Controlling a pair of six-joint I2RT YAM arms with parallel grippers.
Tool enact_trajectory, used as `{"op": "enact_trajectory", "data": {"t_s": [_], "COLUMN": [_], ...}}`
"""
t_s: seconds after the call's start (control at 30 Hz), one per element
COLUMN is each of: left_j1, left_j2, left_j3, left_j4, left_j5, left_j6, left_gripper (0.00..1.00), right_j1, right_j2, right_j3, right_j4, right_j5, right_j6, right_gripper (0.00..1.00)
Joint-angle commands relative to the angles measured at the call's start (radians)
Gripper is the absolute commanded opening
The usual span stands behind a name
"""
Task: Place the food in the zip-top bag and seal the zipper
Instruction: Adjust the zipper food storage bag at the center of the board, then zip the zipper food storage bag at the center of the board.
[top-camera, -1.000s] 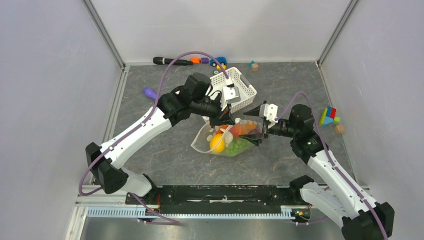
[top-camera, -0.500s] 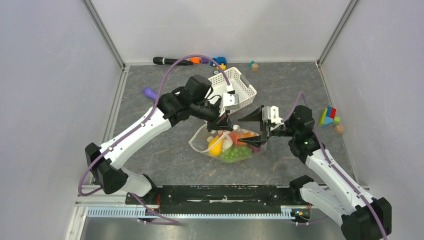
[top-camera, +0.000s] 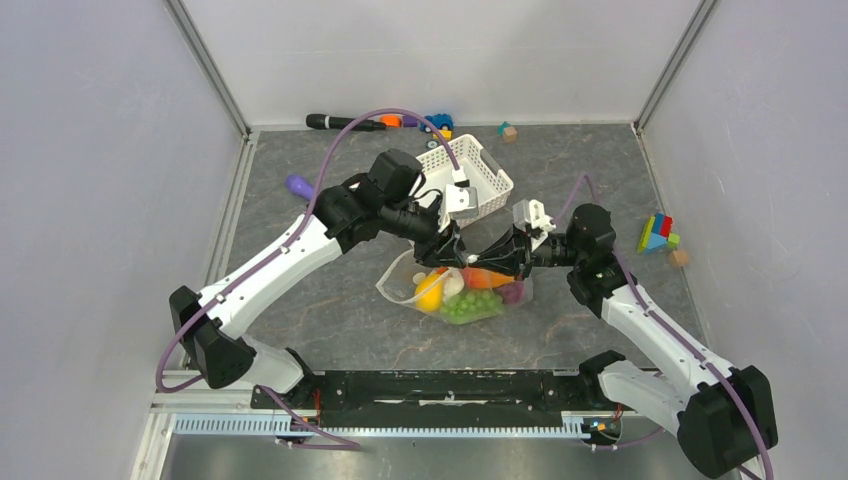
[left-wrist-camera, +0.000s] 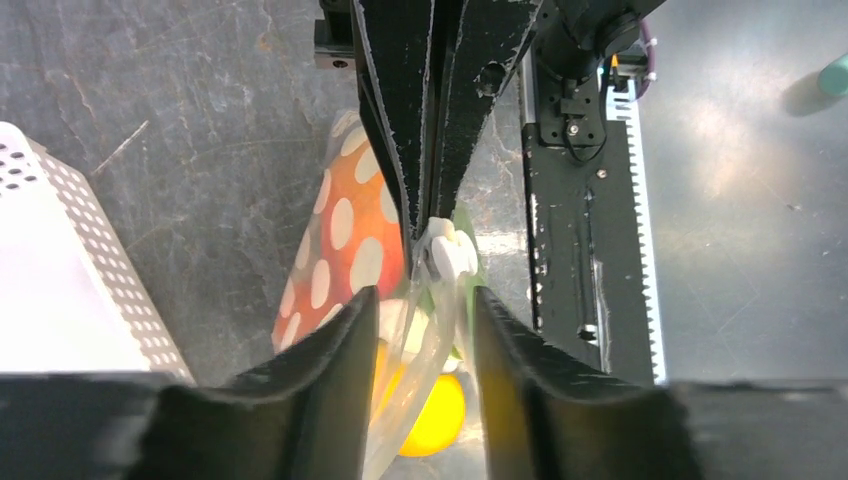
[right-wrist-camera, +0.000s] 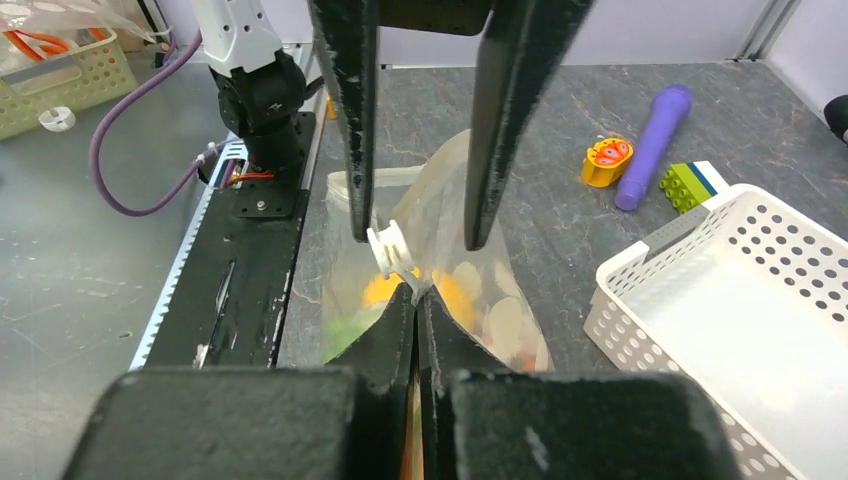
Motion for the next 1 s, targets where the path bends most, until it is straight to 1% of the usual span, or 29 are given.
{"op": "enact_trajectory", "data": {"t_s": [0.0,0.03,0.1,0.17,0.27,0.33,0.43,0.63,0.73,0.83,0.97], "left_j1": [-0.002,-0.002,-0.002,-0.002,-0.002,-0.002,-0.003,-0.003,-0.005,-0.005,-0.006], "left_j2": [-0.04,-0.043,-0.043,-0.04,-0.034,-0.029,-0.024,-0.018,-0.008,-0.002,0.003], "left_j3": [0.035,0.031,0.024,0.026,0.024,0.029,0.031,0.011,0.01,0.007,0.001], "left_j4": [0.043,0.053,0.079,0.092,0.124,0.143,0.155,0.17,0.169,0.169,0.171], "left_j5": [0.006,0.01,0.016,0.023,0.006,-0.01,-0.009,-0.059,-0.078,-0.087,-0.096], "left_j6": [0.004,0.0,-0.025,-0.038,-0.072,-0.102,-0.122,-0.139,-0.146,-0.148,-0.143], "left_gripper": [0.62,0.69,0.76,0.72,0.71,0.66,0.61,0.59,0.55,0.49,0.48], "right_j1": [0.01,0.01,0.012,0.015,0.018,0.022,0.023,0.022,0.022,0.022,0.023], "right_j2": [-0.028,-0.032,-0.038,-0.04,-0.034,-0.033,-0.03,-0.029,-0.027,-0.027,-0.032], "right_j3": [0.02,0.018,0.017,0.017,0.022,0.026,0.028,0.038,0.043,0.044,0.04], "right_j4": [0.041,0.042,0.041,0.042,0.04,0.041,0.041,0.038,0.039,0.04,0.049], "right_j5": [0.009,0.013,0.015,0.023,0.029,0.036,0.07,0.166,0.187,0.206,0.212], "right_j6": [0.028,0.03,0.027,0.035,0.054,0.061,0.076,0.123,0.149,0.167,0.188], "right_gripper": [0.0,0.0,0.0,0.0,0.0,0.0,0.0,0.0,0.0,0.0,0.0]}}
